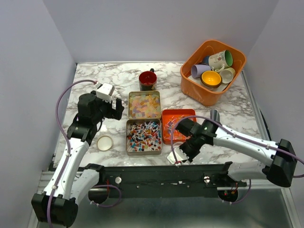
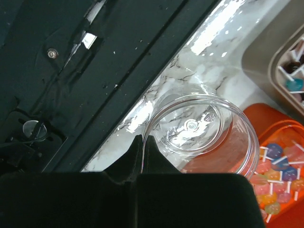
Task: Pack the candies
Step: Place the packing bottle at the center of the board, then pick up the spatula from the center of the board.
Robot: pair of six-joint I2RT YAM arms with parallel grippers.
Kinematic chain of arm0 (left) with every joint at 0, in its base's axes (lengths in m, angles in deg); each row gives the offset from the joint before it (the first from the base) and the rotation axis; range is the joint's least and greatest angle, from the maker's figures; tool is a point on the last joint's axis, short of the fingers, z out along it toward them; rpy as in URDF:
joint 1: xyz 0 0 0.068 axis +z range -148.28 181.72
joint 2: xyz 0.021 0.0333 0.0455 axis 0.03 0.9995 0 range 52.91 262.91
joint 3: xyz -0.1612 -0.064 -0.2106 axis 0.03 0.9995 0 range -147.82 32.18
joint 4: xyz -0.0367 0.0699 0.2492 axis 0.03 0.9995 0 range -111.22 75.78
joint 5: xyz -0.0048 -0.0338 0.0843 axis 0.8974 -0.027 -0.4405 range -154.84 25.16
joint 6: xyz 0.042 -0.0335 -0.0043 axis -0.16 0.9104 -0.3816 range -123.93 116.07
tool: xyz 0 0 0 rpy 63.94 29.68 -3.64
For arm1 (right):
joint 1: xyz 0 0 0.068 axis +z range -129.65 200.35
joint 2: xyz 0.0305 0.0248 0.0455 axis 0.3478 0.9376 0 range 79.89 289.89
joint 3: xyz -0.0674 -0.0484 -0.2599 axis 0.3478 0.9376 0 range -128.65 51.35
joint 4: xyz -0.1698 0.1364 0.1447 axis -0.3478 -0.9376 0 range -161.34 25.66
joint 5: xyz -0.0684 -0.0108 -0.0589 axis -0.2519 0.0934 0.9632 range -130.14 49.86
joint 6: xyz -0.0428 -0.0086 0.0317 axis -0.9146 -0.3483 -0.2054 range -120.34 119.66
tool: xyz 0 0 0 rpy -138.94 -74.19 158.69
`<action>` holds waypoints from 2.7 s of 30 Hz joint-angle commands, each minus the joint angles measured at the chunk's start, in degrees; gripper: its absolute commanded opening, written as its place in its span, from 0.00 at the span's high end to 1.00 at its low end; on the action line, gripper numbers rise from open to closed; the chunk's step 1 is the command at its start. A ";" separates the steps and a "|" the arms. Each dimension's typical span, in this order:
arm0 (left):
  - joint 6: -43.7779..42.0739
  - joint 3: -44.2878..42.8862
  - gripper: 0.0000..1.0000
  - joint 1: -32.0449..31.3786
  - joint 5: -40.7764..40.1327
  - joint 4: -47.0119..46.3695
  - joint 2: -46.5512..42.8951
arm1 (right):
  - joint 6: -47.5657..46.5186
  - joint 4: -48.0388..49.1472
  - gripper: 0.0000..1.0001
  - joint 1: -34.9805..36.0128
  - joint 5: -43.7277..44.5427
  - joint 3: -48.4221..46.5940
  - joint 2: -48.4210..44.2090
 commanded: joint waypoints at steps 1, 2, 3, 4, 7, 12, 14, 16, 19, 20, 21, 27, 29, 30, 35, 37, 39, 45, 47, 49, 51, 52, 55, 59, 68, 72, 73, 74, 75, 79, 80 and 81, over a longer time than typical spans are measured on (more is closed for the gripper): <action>0.32 1.04 0.02 1.06 0.72 1.29 -3.02 | 4.00 4.77 0.99 2.25 5.29 1.76 4.62; 0.32 1.04 0.02 1.15 0.72 1.30 -3.54 | 4.01 5.65 0.99 2.26 5.99 2.20 4.97; 0.32 1.13 0.02 1.41 0.80 1.38 -3.72 | 3.84 7.14 0.99 2.26 6.35 2.90 4.98; 0.32 1.13 0.02 1.58 0.81 1.39 -3.81 | 3.06 7.59 0.99 2.43 6.61 3.87 4.98; 0.32 1.13 0.02 2.20 0.63 1.39 -4.08 | 2.17 6.89 0.89 2.70 7.50 4.32 5.85; -1.09 1.48 0.02 2.38 1.07 0.68 -3.46 | 1.99 2.78 0.55 2.70 5.92 3.53 4.54; -0.91 1.39 0.02 2.29 1.68 0.77 -3.11 | 2.25 0.66 0.43 2.70 5.48 2.22 2.88; -0.82 0.87 0.02 2.29 2.12 1.12 -2.76 | 3.39 -1.28 0.41 2.61 5.91 -0.24 0.68; -0.30 -0.27 0.02 2.29 2.74 1.65 -1.71 | 6.64 -1.55 0.41 0.51 7.14 -4.88 -4.24; -0.30 -0.54 0.02 2.29 3.09 1.65 -1.18 | 10.57 -0.94 0.41 -0.89 6.62 -6.22 -5.47; 1.44 -0.80 0.02 2.29 3.44 1.65 -0.83 | 12.87 0.72 0.41 -5.26 6.01 -7.53 -7.05; 9.19 -0.37 0.07 2.29 3.36 -1.51 2.51 | 35.55 16.10 0.40 -23.19 15.31 -0.89 -15.31; 10.34 -0.28 0.08 2.29 3.62 -2.39 4.00 | 41.76 21.99 0.37 -25.51 20.81 5.68 -19.27; 10.25 -0.45 0.08 2.20 3.88 -2.57 4.62 | 43.72 23.40 0.37 -27.08 22.68 7.20 -19.98; 9.20 -4.13 0.09 2.11 4.93 -2.83 9.53 | 53.56 27.80 0.38 -38.32 22.89 9.42 -16.49; 9.02 -5.54 0.09 2.03 5.29 -2.57 11.12 | 55.86 27.98 0.40 -46.06 21.30 7.49 -12.88; 8.41 -7.57 0.09 1.33 5.29 -2.22 13.40 | 58.24 27.90 0.43 -53.07 19.10 5.73 -6.75; 6.47 -10.03 0.10 -0.17 3.53 -2.04 17.19 | 57.37 30.62 0.43 -59.00 18.83 3.61 0.58; 6.30 -10.47 0.10 -0.17 3.44 -2.13 17.89 | 56.58 31.67 0.44 -59.09 19.01 3.96 2.60; 5.86 -10.65 0.10 -0.17 3.27 -2.04 18.77 | 56.05 32.46 0.45 -59.18 18.49 3.79 4.79; 5.51 -10.82 0.10 -0.17 3.18 -1.78 19.30 | 55.34 34.39 0.48 -59.18 18.22 3.88 6.11; 5.33 -10.82 0.10 -0.17 3.00 -1.69 19.39 | 55.25 35.01 0.48 -59.18 18.57 3.70 6.64; 4.63 -10.74 0.10 -0.17 3.26 -0.99 19.74 | 54.38 36.86 0.51 -59.27 19.45 3.44 9.54; 3.04 -10.56 0.12 -0.17 8.44 0.07 19.92 | 52.62 38.44 0.58 -59.27 19.01 3.26 12.09; 2.25 -9.24 0.12 -0.17 7.40 0.33 18.69 | 48.58 41.51 0.77 -59.27 15.58 6.59 13.33; 2.25 -8.89 0.12 -0.17 7.31 -0.20 17.99 | 47.00 44.59 0.84 -59.18 13.04 10.46 11.58; 2.25 -8.89 0.12 -0.17 7.40 -0.20 17.90 | 46.91 45.20 0.87 -59.18 12.25 10.99 11.14; 2.17 -8.89 0.12 -0.17 7.31 -0.11 17.81 | 46.99 45.38 0.90 -59.18 12.59 11.26 9.91; 2.08 -9.06 0.12 -0.17 7.40 0.06 17.63 | 46.99 45.21 0.95 -59.18 12.51 10.91 9.29; 2.25 -9.68 0.12 -0.17 8.01 0.07 17.28 | 44.36 36.90 0.98 -59.18 10.23 9.51 2.62; 2.51 -9.33 0.12 -0.17 8.53 -0.28 17.11 | 42.88 35.12 0.99 -59.18 9.18 9.50 0.95; 3.04 -9.07 0.12 -0.17 9.15 -1.07 16.84 | 41.99 33.36 0.99 -59.18 5.95 9.33 -3.07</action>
